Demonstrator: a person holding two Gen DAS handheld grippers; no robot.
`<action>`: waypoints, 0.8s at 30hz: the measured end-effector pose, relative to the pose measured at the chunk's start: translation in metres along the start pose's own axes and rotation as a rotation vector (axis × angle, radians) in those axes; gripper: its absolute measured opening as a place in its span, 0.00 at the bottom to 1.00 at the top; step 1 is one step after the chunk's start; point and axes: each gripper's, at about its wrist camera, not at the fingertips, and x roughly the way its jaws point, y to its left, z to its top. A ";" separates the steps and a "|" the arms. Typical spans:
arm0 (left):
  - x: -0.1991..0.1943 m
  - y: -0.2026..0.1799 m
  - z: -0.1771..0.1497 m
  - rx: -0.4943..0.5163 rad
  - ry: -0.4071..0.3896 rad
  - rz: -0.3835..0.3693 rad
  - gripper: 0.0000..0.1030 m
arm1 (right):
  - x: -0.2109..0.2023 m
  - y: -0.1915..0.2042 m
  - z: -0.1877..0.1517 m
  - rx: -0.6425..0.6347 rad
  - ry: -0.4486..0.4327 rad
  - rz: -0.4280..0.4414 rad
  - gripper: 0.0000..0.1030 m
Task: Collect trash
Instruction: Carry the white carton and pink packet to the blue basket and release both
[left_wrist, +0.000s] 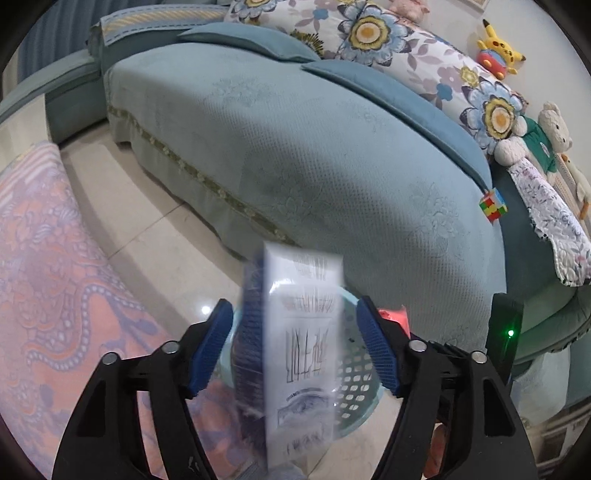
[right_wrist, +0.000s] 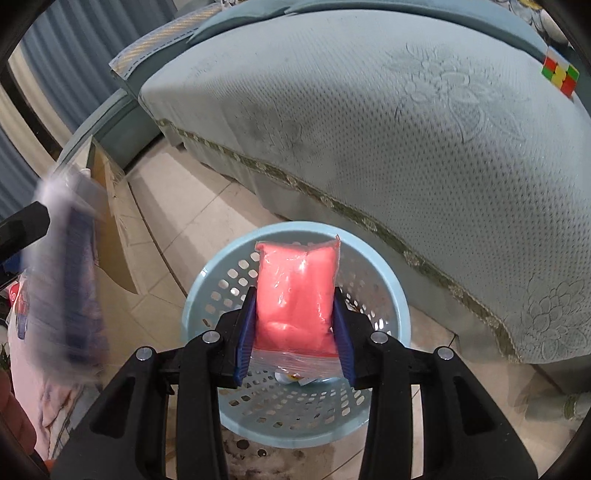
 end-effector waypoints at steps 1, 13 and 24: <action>0.001 0.002 -0.001 -0.004 0.002 -0.001 0.67 | 0.002 0.000 -0.001 0.003 0.005 0.001 0.35; -0.018 0.014 0.002 -0.030 -0.029 -0.015 0.68 | 0.007 0.011 -0.003 -0.005 0.021 0.000 0.49; -0.090 0.049 -0.006 -0.088 -0.145 -0.010 0.68 | -0.034 0.065 0.004 -0.125 -0.071 0.090 0.49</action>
